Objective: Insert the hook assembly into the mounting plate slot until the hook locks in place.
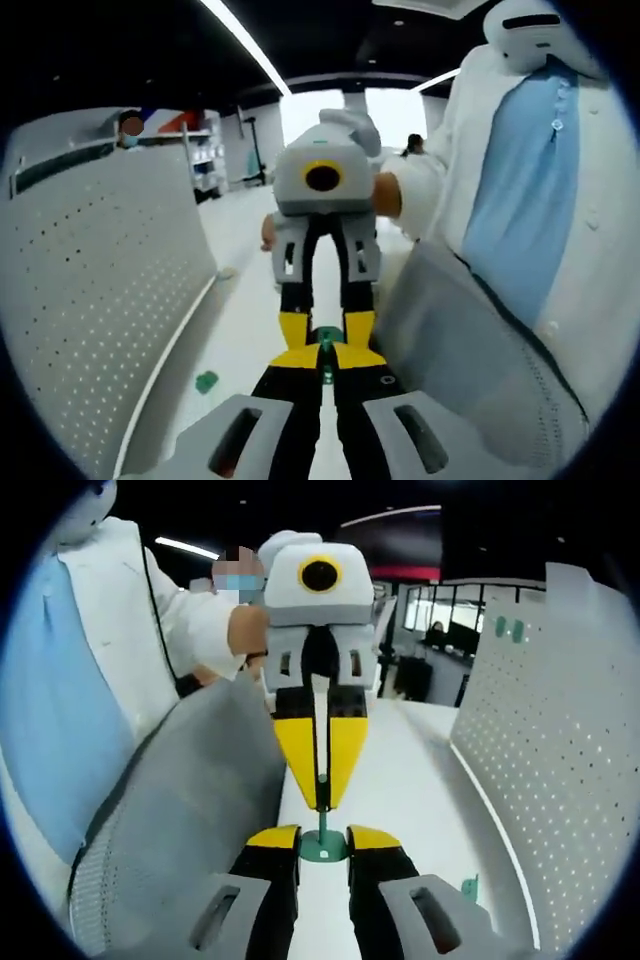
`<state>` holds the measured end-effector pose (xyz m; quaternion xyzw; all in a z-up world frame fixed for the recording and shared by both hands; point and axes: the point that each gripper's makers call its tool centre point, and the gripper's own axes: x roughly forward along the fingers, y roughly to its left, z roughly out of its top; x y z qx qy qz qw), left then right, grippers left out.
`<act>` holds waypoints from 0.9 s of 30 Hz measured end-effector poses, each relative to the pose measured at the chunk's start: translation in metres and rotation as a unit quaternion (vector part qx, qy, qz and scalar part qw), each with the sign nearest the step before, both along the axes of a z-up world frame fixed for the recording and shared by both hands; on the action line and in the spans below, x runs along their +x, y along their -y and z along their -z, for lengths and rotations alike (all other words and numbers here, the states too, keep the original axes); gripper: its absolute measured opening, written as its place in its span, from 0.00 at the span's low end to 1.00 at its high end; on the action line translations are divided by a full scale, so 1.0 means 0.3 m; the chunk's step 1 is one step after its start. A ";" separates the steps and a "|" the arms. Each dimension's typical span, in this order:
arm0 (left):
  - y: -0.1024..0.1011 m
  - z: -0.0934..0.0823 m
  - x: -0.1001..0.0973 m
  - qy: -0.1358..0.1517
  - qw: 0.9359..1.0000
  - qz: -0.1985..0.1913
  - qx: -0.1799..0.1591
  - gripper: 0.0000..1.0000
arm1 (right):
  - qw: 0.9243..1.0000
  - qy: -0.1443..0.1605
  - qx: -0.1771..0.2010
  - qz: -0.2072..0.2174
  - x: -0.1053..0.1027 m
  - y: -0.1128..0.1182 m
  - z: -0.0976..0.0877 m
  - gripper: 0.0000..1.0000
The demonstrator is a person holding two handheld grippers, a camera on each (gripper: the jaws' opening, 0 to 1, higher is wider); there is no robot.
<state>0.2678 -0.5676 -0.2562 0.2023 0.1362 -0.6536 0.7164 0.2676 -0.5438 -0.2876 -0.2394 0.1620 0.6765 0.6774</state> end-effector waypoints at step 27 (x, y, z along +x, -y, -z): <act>0.018 0.100 0.005 0.035 0.997 0.007 0.069 0.04 | 0.998 0.009 -0.064 0.007 0.006 0.014 0.066 0.16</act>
